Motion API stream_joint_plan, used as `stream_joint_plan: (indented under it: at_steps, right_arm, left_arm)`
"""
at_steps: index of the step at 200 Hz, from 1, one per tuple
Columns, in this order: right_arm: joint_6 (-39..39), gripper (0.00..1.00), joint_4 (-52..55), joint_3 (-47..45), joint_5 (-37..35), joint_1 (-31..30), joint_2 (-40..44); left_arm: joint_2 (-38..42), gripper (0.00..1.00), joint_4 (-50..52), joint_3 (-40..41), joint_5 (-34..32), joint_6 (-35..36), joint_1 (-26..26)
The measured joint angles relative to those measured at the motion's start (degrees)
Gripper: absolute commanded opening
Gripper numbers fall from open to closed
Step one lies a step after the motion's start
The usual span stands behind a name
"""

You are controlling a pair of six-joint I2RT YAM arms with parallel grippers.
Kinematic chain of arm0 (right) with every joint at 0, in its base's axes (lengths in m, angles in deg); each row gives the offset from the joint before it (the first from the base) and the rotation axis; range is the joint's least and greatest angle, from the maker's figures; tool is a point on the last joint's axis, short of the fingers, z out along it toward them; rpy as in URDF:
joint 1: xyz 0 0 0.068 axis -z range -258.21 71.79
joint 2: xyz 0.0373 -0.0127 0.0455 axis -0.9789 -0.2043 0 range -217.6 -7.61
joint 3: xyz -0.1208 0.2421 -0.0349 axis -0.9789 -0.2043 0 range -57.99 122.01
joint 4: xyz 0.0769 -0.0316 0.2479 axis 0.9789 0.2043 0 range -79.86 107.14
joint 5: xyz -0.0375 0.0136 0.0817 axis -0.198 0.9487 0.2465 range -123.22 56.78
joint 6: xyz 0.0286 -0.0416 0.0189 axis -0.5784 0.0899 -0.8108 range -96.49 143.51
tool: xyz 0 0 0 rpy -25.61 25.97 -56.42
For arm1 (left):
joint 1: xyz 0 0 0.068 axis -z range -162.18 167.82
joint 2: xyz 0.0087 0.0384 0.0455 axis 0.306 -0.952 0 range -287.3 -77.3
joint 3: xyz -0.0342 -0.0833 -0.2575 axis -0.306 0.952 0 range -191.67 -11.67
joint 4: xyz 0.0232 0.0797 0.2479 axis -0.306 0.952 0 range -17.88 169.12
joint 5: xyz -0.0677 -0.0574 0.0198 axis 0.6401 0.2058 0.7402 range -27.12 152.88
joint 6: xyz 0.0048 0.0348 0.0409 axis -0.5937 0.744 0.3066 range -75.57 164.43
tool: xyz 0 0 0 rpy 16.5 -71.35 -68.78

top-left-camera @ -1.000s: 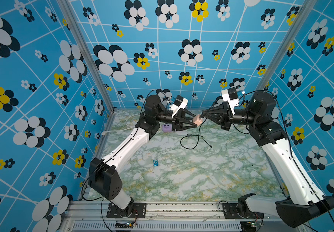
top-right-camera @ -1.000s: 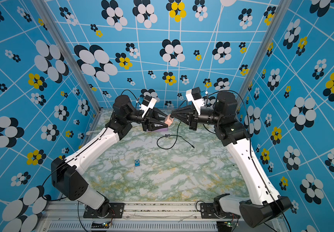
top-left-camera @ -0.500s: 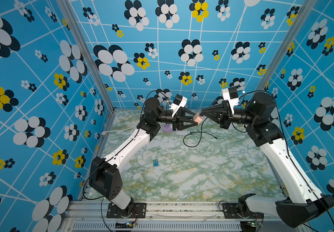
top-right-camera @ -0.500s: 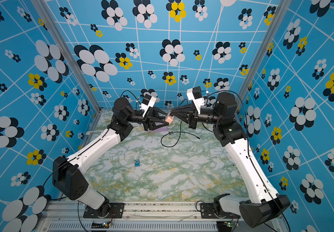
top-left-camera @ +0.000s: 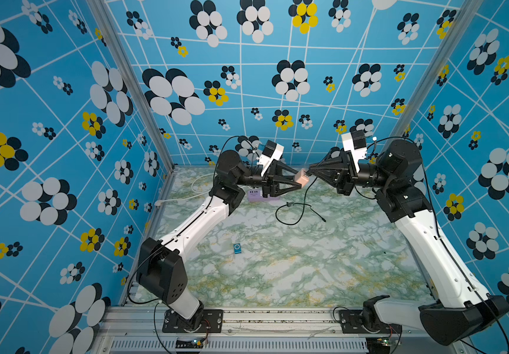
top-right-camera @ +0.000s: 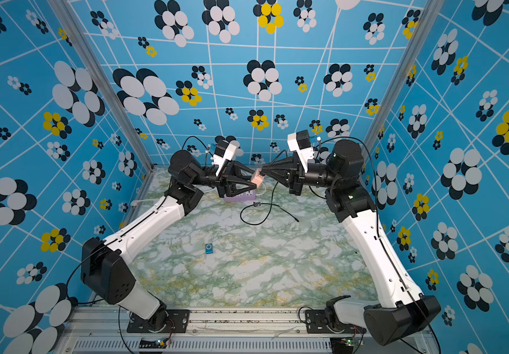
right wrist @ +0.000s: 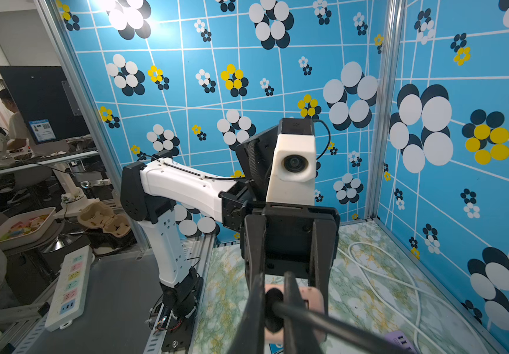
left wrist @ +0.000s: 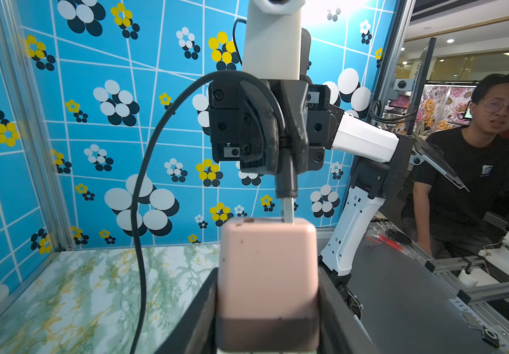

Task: Charge mp3
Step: Insert the charging cable into the plug, then adjust the plug.

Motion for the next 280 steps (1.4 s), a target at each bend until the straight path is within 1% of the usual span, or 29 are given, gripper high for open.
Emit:
stream_joint_plan:
  at_steps: [37, 53, 82, 106, 121, 126, 133, 134, 139, 145, 146, 153, 154, 156, 165, 173, 186, 204, 221, 235, 253, 267, 280]
  right_arm:
    - [9.1, 0.00, 9.3, 2.4, -0.3, 0.0, -1.6]
    - [11.0, 0.00, 10.6, 2.0, -0.3, 0.2, -1.7]
    - [12.1, 0.00, 7.9, -1.6, -1.7, 0.2, -0.3]
    - [14.7, 0.00, 4.9, -4.7, -7.1, -0.6, 1.7]
    - [12.9, 0.00, -0.7, -8.8, -10.4, -1.0, 3.4]
    - [12.1, 0.08, -2.4, -9.9, -11.1, -1.0, 3.8]
    - [10.1, 0.25, -4.4, -10.7, -11.9, -1.1, 3.8]
    - [9.7, 0.26, -4.7, -10.7, -12.0, -1.1, 3.8]
    - [8.3, 0.41, -5.8, -10.9, -12.5, -1.1, 3.6]
    - [5.7, 0.61, -6.2, -11.2, -12.3, -1.1, 3.1]
    - [5.5, 0.63, -6.3, -11.3, -12.6, -1.1, 3.0]
    - [2.3, 0.95, -8.4, -11.7, -12.1, -0.8, 2.5]
    - [1.5, 0.97, -8.8, -11.8, -12.0, -0.7, 2.4]
    - [0.6, 0.99, -9.2, -11.9, -11.9, -0.5, 2.4]
    - [-3.9, 0.99, -10.8, -12.8, -11.8, 0.4, 2.3]
    - [-6.8, 1.00, -10.9, -14.4, -12.0, 1.8, 2.7]
    - [-8.1, 1.00, -10.0, -17.3, -12.9, 4.2, 4.0]
    - [-5.3, 1.00, -6.0, -23.9, -13.6, 5.5, 9.1]
    - [-1.2, 0.99, -1.2, -31.8, -14.8, 5.4, 16.2]
    - [0.2, 0.98, 1.8, -39.8, -19.3, 5.6, 22.7]
    - [-0.8, 0.98, 5.1, -48.7, -29.2, 6.3, 28.2]
    - [-2.7, 0.95, 9.4, -50.8, -36.5, 7.1, 27.3]
    - [-5.7, 0.90, 13.2, -49.6, -41.7, 7.8, 22.7]
  left_arm:
    - [-1.8, 0.13, -1.6, 0.0, 1.5, -2.1, -0.2]
    - [-2.1, 0.13, -1.5, -0.1, 2.0, -2.1, -0.3]
    - [-4.3, 0.13, -1.1, -3.0, 4.3, -3.0, -0.7]
    - [-7.0, 0.12, -2.1, -6.5, 6.3, -5.2, -1.3]
    - [-8.1, 0.13, -3.8, -7.1, 6.6, -7.1, -1.7]
    - [-8.3, 0.13, -4.3, -7.1, 6.6, -7.8, -1.9]
    - [-8.5, 0.13, -4.7, -7.1, 6.3, -8.6, -2.0]
    - [-8.5, 0.13, -4.7, -7.1, 6.3, -8.7, -2.0]
    - [-8.5, 0.13, -4.7, -7.1, 5.8, -9.3, -2.2]
    - [-8.5, 0.13, -5.1, -7.1, 4.1, -9.7, -2.1]
    - [-8.5, 0.13, -5.2, -7.1, 4.0, -9.9, -2.2]
    - [-7.8, 0.13, -4.7, -6.6, 2.8, -10.2, -2.3]
    - [-7.8, 0.13, -4.7, -6.4, 2.6, -10.1, -2.3]
    - [-7.5, 0.13, -4.5, -6.1, 1.6, -10.1, -2.5]
    - [-6.4, 0.13, -3.9, -3.8, -0.2, -9.2, -3.1]
    - [-4.4, 0.13, -2.1, -0.7, -1.3, -7.1, -3.9]
    - [-0.6, 0.14, 3.9, 4.1, -2.4, -1.2, -5.2]
    - [3.6, 0.14, 17.2, 8.3, -5.4, 10.9, -7.7]
    - [3.7, 0.15, 27.1, 9.6, -8.9, 19.3, -9.5]
    - [0.8, 0.16, 36.2, 9.0, -12.8, 26.1, -9.6]
    - [-6.8, 0.13, 48.9, 4.1, -18.2, 33.5, -7.3]
    - [-14.6, 0.13, 58.1, -1.6, -22.9, 38.4, -4.5]
    - [-21.5, 0.13, 65.3, -6.7, -27.9, 41.4, -2.2]
